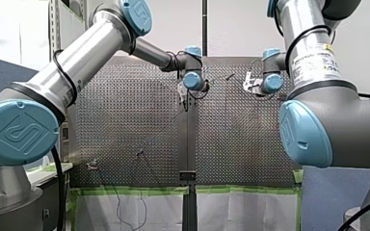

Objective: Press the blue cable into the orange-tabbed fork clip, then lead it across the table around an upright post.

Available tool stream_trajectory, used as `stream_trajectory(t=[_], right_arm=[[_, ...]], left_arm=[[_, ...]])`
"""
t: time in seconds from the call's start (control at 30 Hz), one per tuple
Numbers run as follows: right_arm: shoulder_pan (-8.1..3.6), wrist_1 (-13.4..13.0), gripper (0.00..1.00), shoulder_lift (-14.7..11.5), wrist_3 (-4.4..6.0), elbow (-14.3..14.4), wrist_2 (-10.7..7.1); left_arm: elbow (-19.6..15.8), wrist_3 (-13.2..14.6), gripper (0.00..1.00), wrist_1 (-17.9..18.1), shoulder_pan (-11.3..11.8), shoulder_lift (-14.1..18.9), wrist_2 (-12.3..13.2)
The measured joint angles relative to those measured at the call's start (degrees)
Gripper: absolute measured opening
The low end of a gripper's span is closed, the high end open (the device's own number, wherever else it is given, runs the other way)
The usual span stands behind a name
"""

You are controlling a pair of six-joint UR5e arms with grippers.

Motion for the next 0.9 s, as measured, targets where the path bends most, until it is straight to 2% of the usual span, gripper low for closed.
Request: stream_trajectory(t=[0.07,0.1,0.13,0.17,0.3,0.37,0.4,0.43,0.47,0.5,0.53,0.57,0.77,0.9], right_arm=[[0.07,-0.25,0.00,0.23,-0.08,0.45,0.02],[0.09,-0.32,0.00,0.35,-0.14,0.58,0.02],[0.09,-0.37,0.00,0.49,-0.22,0.69,0.02],[0.12,-0.43,0.00,0.68,-0.34,0.83,0.02],[0.22,-0.86,0.00,1.31,-0.63,1.57,0.04],[0.31,-1.52,0.00,1.48,-0.66,2.21,0.04],[0.33,-1.84,0.00,1.53,-0.65,2.50,0.04],[0.36,-2.18,0.00,1.58,-0.66,2.80,0.04],[0.40,-2.65,0.00,1.62,-0.67,3.20,0.04],[0.42,-2.99,0.00,1.63,-0.67,3.52,0.04],[0.44,-3.32,0.00,1.64,-0.64,3.85,0.04],[0.46,-3.75,0.00,1.65,-0.61,4.28,0.04],[0.76,-6.48,0.00,1.86,-0.26,6.52,0.04],[0.88,-7.39,0.00,2.59,-0.32,7.28,0.08]], left_arm=[[-0.79,-0.08,0.36,0.94,0.09,-0.03,-0.21],[-1.14,-0.14,0.36,1.45,0.12,-0.04,-0.28],[-1.32,-0.18,0.45,1.75,0.13,-0.04,-0.29],[-1.45,-0.22,0.48,1.97,0.12,-0.04,-0.29],[-1.68,-0.56,0.50,2.36,0.06,-0.04,-0.25],[-1.69,-0.83,0.58,2.33,0.08,-0.03,-0.05],[-1.70,-1.02,0.58,2.30,0.10,-0.03,0.09],[-1.70,-1.15,0.64,2.28,0.10,-0.03,0.22],[-1.70,-1.25,0.75,2.26,0.10,-0.03,0.37],[-1.70,-1.36,0.75,2.25,0.10,-0.01,0.58],[-1.70,-1.47,0.89,2.24,0.10,-0.03,0.78],[-1.71,-1.62,0.98,2.24,0.10,-0.04,1.03],[-1.72,-3.69,1.00,2.40,0.13,-0.04,2.48],[-1.68,-4.55,1.00,2.86,0.03,-0.06,3.47]])
